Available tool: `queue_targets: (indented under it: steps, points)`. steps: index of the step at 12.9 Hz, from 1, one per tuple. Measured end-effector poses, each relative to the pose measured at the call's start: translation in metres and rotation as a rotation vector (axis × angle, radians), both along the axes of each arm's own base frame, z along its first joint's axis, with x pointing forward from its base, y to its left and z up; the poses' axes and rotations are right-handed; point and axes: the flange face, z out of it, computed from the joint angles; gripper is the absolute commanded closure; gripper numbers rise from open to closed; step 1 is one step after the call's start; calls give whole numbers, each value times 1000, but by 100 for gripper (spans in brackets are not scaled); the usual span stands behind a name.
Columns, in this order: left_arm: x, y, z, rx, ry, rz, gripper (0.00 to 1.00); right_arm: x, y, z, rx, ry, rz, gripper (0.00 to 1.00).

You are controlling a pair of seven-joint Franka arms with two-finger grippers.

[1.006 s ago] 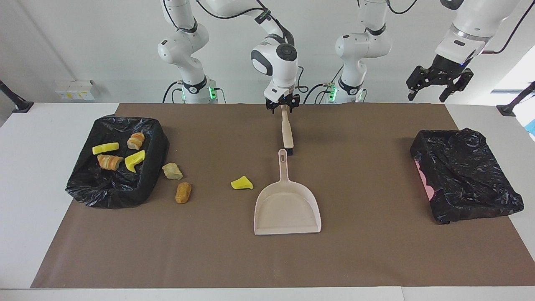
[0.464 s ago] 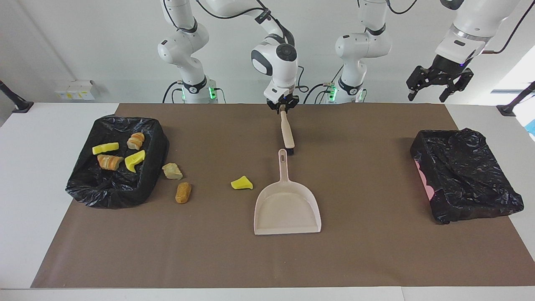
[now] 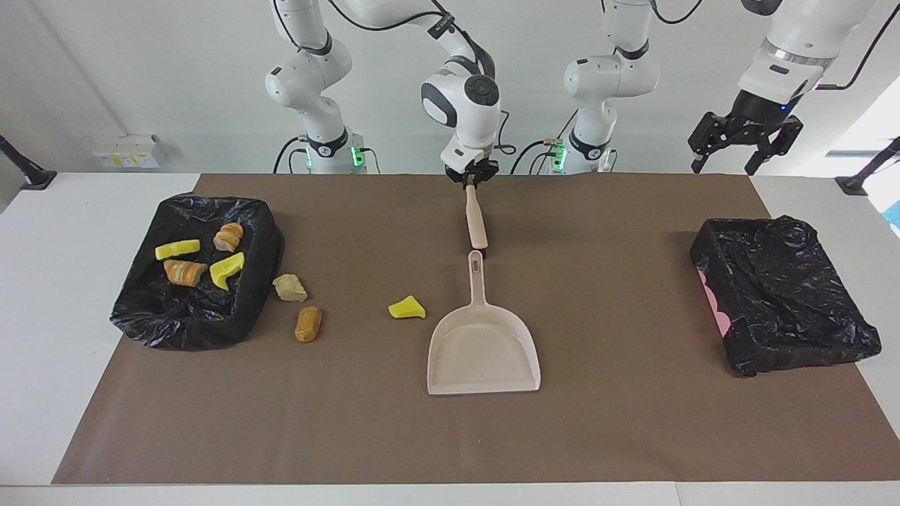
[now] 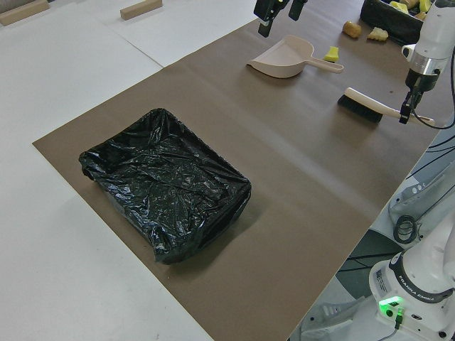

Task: Sweep and dump trash in bin
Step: 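Release the dustpan and grasp the brush handle with the right gripper, then move the brush toward the trash while the left gripper grasps the dustpan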

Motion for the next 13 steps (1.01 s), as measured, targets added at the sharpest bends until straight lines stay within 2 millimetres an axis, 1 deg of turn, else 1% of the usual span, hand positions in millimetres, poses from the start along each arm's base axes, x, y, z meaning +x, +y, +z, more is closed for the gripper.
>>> queue_targets:
  steps: [1,3,4,5,6,7,9,10,11,13]
  points:
    - [1,-2,-1,-3,-1,5,0,13,-14,7,-8,10,-35,100]
    - [5,-10,-4,-7,-12,10,0,40,-51,22,-31,36,-114,100]
    - [7,-15,-7,-10,-15,7,0,54,-70,27,-42,39,-151,100]
    - [9,-25,-10,-15,-9,8,0,67,-89,31,-49,40,-182,100]
    - [11,-41,-17,-22,-2,21,0,81,-110,33,-58,37,-200,100]
    - [16,-64,-24,-32,-4,36,0,92,-128,36,-73,28,-197,100]
    - [25,-118,-44,-55,-24,39,0,108,-162,44,-120,-3,-157,100]
    - [28,-141,-55,-69,-23,36,0,114,-175,48,-156,-22,-131,100]
    - [31,-159,-64,-87,-21,41,0,119,-188,50,-193,-41,-110,100]
    - [36,-187,-76,-120,-33,67,0,133,-220,51,-247,-57,-100,100]
